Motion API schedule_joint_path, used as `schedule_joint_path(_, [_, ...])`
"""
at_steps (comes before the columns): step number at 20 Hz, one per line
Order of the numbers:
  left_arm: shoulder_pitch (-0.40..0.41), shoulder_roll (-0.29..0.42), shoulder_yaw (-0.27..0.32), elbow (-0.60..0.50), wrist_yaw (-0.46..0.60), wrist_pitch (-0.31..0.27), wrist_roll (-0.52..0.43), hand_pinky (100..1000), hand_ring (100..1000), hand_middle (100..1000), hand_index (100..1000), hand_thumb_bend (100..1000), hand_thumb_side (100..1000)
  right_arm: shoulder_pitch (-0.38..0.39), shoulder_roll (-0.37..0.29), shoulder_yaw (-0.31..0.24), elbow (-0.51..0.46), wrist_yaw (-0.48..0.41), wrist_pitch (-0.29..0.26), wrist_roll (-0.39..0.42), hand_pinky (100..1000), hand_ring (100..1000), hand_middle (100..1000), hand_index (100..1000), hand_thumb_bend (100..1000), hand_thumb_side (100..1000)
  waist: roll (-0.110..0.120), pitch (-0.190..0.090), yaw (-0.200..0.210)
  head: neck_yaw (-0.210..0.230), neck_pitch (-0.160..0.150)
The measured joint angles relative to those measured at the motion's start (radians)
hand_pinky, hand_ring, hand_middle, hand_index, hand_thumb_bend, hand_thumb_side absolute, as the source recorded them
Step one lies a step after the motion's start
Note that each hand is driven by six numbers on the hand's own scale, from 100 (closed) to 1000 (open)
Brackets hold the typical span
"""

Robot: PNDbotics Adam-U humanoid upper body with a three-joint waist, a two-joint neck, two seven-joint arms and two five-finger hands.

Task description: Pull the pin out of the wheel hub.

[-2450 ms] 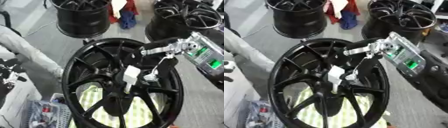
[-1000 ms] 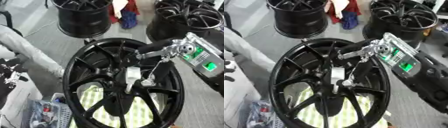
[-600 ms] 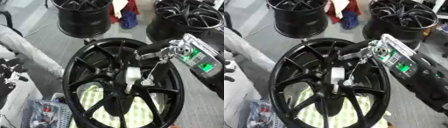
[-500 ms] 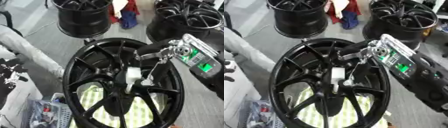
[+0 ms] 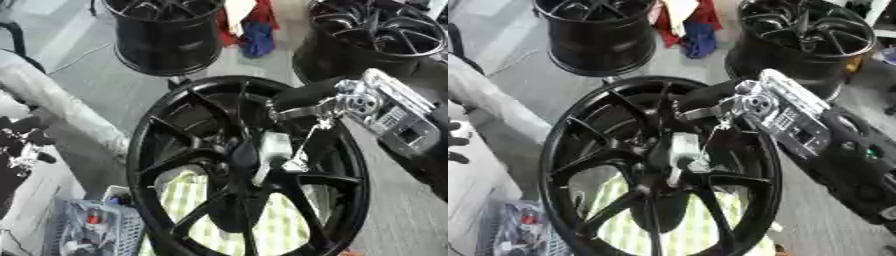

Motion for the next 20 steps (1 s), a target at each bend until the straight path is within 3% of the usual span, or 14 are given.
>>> schedule_joint_path(11, [0.000, 0.000, 0.000, 0.005, 0.000, 0.002, -0.002, 511, 678, 737, 824, 210, 426, -0.035, -0.007, -0.024, -0.029, -0.088, 0.044, -0.067, 250, 343, 331, 484, 100, 175, -0.002, -0.003, -0.001, -0.002, 0.000])
schedule_joint_path(20, [0.001, 0.001, 0.000, 0.005, 0.000, 0.004, -0.004, 513, 678, 737, 824, 208, 426, -0.057, -0.083, -0.090, -0.117, -0.189, 0.110, -0.082, 248, 340, 327, 483, 100, 139, -0.014, -0.013, -0.014, 0.000, 0.000])
